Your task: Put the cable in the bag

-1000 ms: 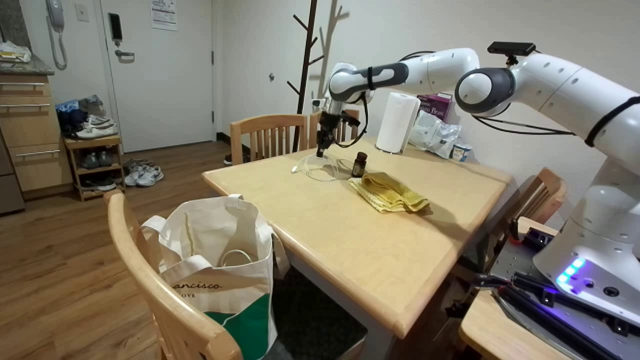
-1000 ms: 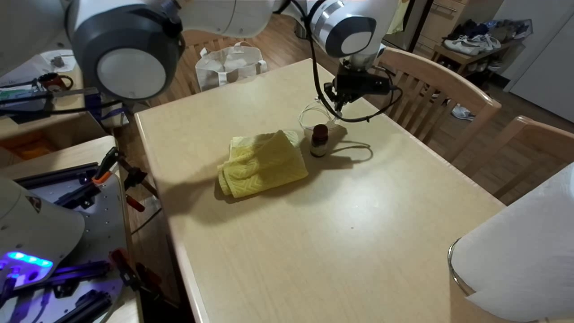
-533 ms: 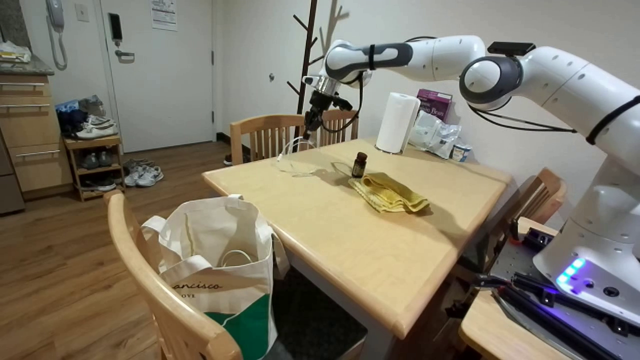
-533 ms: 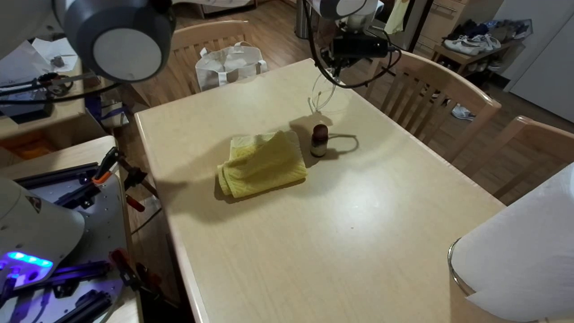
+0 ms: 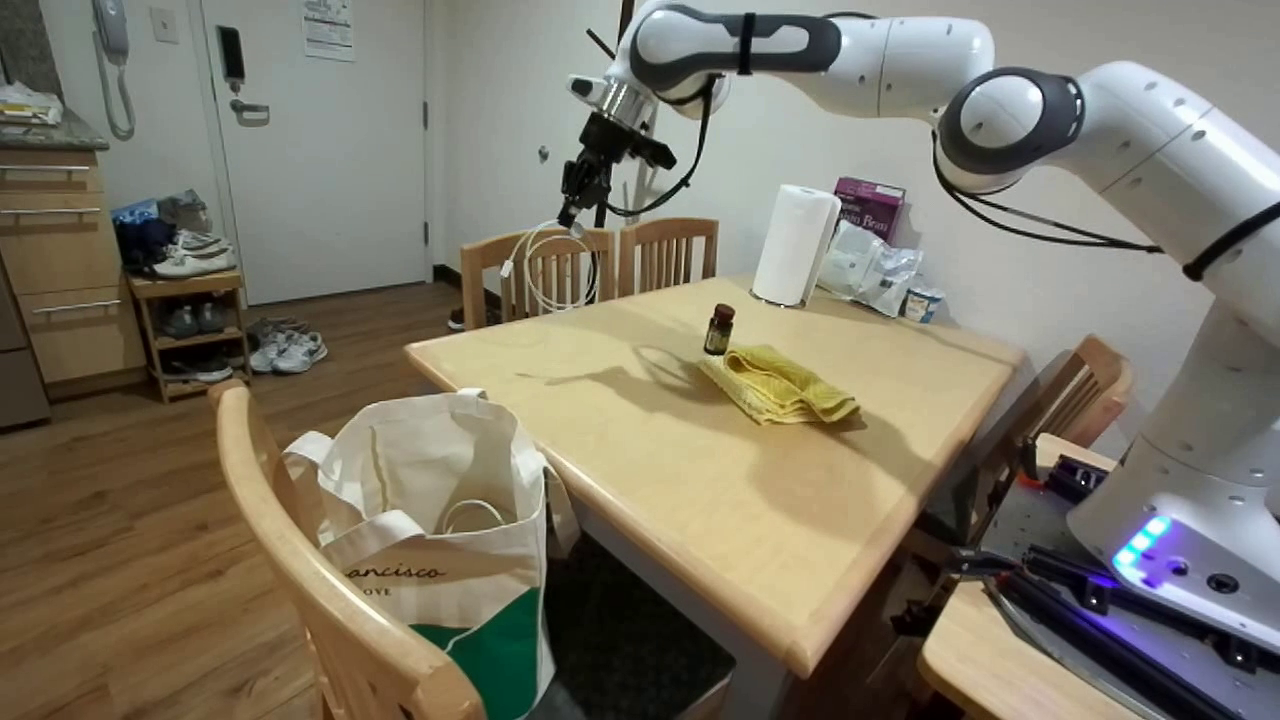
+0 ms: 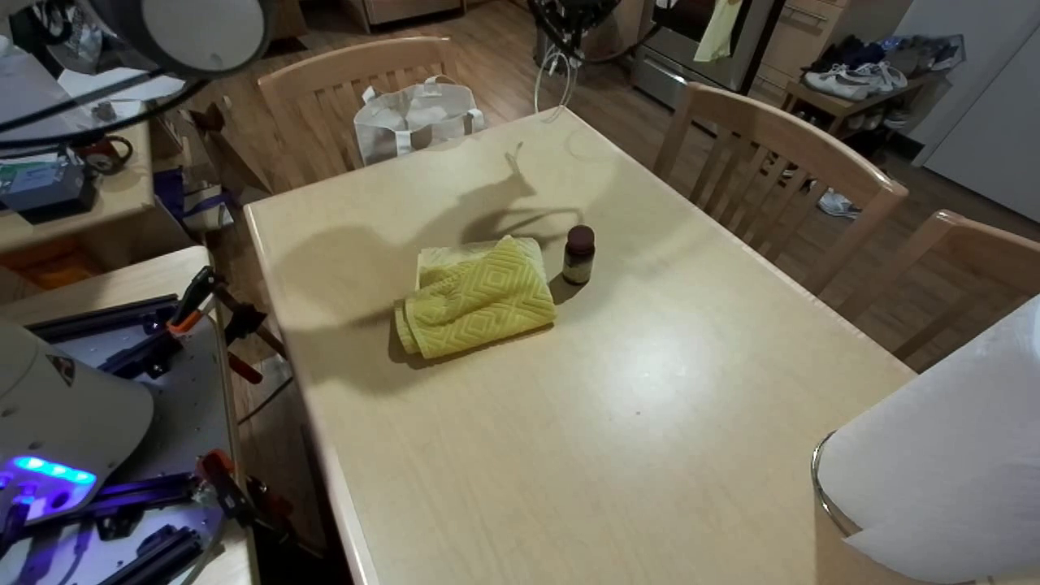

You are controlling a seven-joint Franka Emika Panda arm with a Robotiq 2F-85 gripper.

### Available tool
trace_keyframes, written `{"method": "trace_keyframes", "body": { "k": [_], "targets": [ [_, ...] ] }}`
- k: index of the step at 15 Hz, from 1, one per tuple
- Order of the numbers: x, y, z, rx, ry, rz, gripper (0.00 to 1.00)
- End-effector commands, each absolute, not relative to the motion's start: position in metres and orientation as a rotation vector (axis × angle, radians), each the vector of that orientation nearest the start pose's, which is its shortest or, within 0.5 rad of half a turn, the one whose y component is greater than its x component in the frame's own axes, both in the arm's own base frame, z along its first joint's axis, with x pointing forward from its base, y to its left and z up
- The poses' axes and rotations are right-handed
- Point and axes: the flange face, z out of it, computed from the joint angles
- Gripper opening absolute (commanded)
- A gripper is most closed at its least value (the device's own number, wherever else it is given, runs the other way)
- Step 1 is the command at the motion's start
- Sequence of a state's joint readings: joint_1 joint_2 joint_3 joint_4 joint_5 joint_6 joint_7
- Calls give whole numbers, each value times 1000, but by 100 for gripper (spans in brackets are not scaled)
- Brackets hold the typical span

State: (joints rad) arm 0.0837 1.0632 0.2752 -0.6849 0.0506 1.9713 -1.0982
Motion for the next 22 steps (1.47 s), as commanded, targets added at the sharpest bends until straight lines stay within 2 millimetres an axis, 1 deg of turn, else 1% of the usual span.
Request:
{"method": "trace_keyframes", "body": {
  "k": [1, 4, 6, 8, 9, 10, 12, 13, 14, 15, 16, 18, 22],
  "targets": [
    [783, 217, 392, -2244, -1933, -543, 5],
    [766, 259, 403, -2091, -2107, -528, 5],
    [754, 283, 400, -1993, -2208, -484, 5],
    [742, 303, 392, -1906, -2294, -417, 5],
    [739, 304, 388, -1896, -2299, -376, 4],
    [748, 305, 386, -1954, -2223, -452, 5],
    [743, 312, 380, -1929, -2247, -415, 5],
    [743, 312, 379, -1927, -2250, -411, 4],
    [745, 306, 379, -1934, -2223, -429, 3],
    [747, 308, 380, -1889, -2224, -482, 4],
    [746, 313, 381, -1862, -2231, -508, 3],
    [738, 335, 382, -1733, -2281, -550, 2],
    [714, 377, 384, -1465, -2403, -558, 2]
  ]
}}
